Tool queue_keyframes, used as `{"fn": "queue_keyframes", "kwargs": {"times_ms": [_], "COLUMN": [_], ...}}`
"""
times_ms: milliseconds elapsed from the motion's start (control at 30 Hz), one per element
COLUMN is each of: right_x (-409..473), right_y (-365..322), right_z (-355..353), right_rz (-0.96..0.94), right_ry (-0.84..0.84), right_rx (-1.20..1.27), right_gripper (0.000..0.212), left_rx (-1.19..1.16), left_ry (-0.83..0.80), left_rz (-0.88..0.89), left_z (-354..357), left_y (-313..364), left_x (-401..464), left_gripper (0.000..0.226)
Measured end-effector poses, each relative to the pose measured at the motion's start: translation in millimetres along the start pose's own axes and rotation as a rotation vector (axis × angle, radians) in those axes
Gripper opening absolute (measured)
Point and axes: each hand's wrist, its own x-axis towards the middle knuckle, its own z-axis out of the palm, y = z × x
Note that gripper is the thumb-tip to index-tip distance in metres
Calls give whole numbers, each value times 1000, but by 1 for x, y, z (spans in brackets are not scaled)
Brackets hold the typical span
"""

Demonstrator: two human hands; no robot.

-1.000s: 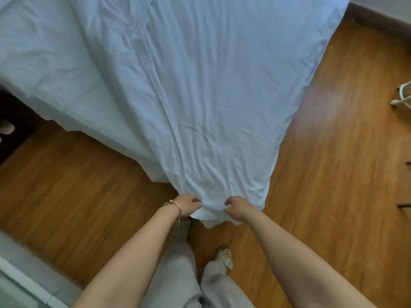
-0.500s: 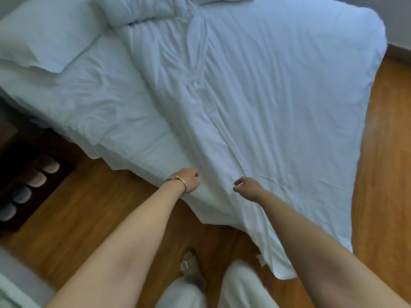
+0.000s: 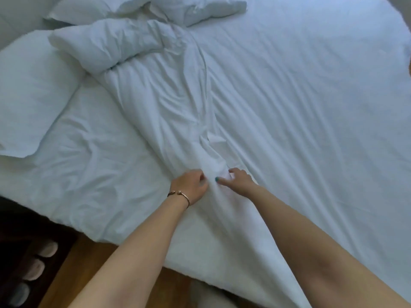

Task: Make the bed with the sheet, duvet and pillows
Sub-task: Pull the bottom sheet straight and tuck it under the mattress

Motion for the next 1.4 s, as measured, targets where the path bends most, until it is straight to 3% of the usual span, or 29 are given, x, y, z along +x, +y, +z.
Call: {"fn": "queue_keyframes", "kwargs": {"times_ms": [67,133,300,367,467,567,633,733,767,867,1000,1067,1200,1300,1400], "right_x": [37,69,126,139,145,158,169,175,172,157,128,113,81,60,48], "right_y": [-42,-74,-100,-98,-105,-129,-147,-164,-171,-206,-245,-254,-267,-275,-280], "right_z": [7,15,1,-4,4,6,2,7,18,67,120,135,173,199,205], "right_rz": [-19,-37,96,145,136,96,126,272,293,248,272,296,296,263,190], "right_ry": [11,60,258,274,461,661,616,270,218,231,343,338,215,135,83], "right_rx": [140,238,-91,-113,-201,-261,-184,321,363,321,141,124,43,20,-76], "right_gripper": [81,79,131,139,126,106,110,141,147,147,119,103,93,85,70], "left_rx": [22,139,344,385,482,419,384,326,301,178,35,83,197,546,882], "left_ry": [90,52,-210,-309,-344,-316,-334,-353,-378,-439,-357,-323,-160,-70,-102], "left_rz": [75,136,69,-16,17,102,146,296,366,528,488,492,616,784,906], "left_z": [-21,-38,-63,-60,-41,-33,-36,-45,-52,-86,-134,-147,-163,-164,-165], "left_y": [-9,-17,-49,-79,-131,-158,-166,-179,-187,-219,-265,-285,-299,-291,-268], "left_x": [50,95,178,186,166,155,158,166,169,168,172,178,181,185,208], "left_gripper": [32,42,51,64,75,77,78,69,63,45,40,45,67,98,115]}}
